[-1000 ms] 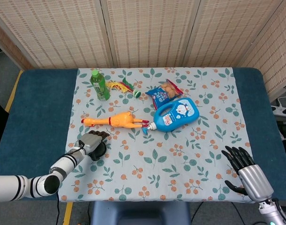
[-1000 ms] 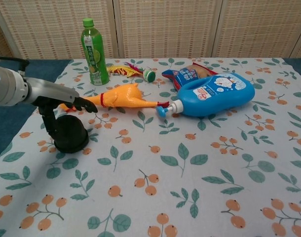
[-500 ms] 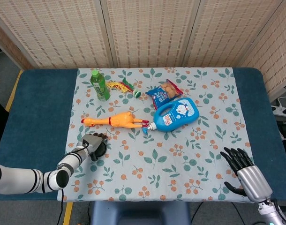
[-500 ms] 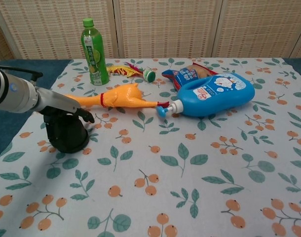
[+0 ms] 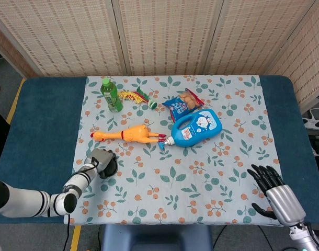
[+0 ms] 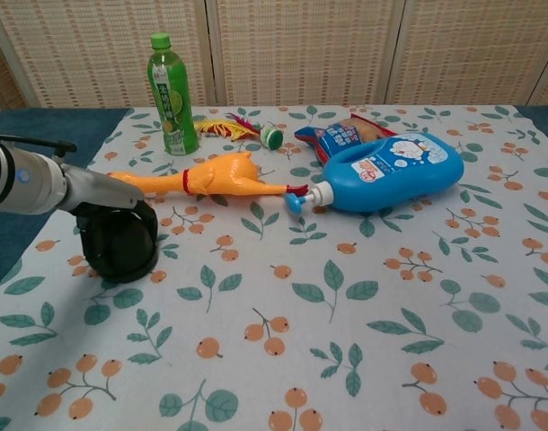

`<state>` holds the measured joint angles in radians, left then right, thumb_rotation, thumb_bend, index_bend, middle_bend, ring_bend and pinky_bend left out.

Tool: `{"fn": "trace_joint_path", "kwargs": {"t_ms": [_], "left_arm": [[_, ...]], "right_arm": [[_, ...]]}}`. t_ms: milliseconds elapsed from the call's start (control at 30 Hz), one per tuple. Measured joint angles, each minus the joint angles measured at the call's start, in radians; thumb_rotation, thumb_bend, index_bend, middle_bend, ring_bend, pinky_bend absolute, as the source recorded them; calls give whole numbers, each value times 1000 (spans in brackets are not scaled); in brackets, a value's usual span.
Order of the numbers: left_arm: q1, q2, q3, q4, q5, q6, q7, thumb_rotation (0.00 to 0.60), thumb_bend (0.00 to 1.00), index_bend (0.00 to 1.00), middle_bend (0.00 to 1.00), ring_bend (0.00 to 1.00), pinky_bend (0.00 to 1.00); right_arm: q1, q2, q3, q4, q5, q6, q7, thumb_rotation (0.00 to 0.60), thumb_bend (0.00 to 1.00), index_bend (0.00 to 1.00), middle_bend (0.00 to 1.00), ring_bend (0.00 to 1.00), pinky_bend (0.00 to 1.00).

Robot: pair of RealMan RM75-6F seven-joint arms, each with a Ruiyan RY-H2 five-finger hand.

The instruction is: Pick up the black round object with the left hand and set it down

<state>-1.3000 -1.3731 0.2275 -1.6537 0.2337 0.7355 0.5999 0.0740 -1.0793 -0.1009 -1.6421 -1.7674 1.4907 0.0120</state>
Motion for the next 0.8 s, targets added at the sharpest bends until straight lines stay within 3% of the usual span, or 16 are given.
{"fn": "trace_joint_path", "kwargs": {"t_ms": [367, 667, 800], "left_arm": [[78, -31, 1, 9, 156, 126, 7, 600, 404, 535, 579, 461, 652], [183, -19, -13, 3, 318, 224, -5, 600, 461, 608, 637, 511, 696], [216, -4, -32, 3, 358, 228, -31, 600, 577, 647, 669, 539, 721]], "right_arm": [[1, -2, 0, -1, 4, -9, -9, 600, 117, 0, 0, 0, 0], [4, -5, -3, -7, 4, -21, -21, 600, 118, 0, 0, 0, 0], [3, -4, -5, -8, 2, -21, -20, 600, 117, 0, 0, 0, 0]]}}
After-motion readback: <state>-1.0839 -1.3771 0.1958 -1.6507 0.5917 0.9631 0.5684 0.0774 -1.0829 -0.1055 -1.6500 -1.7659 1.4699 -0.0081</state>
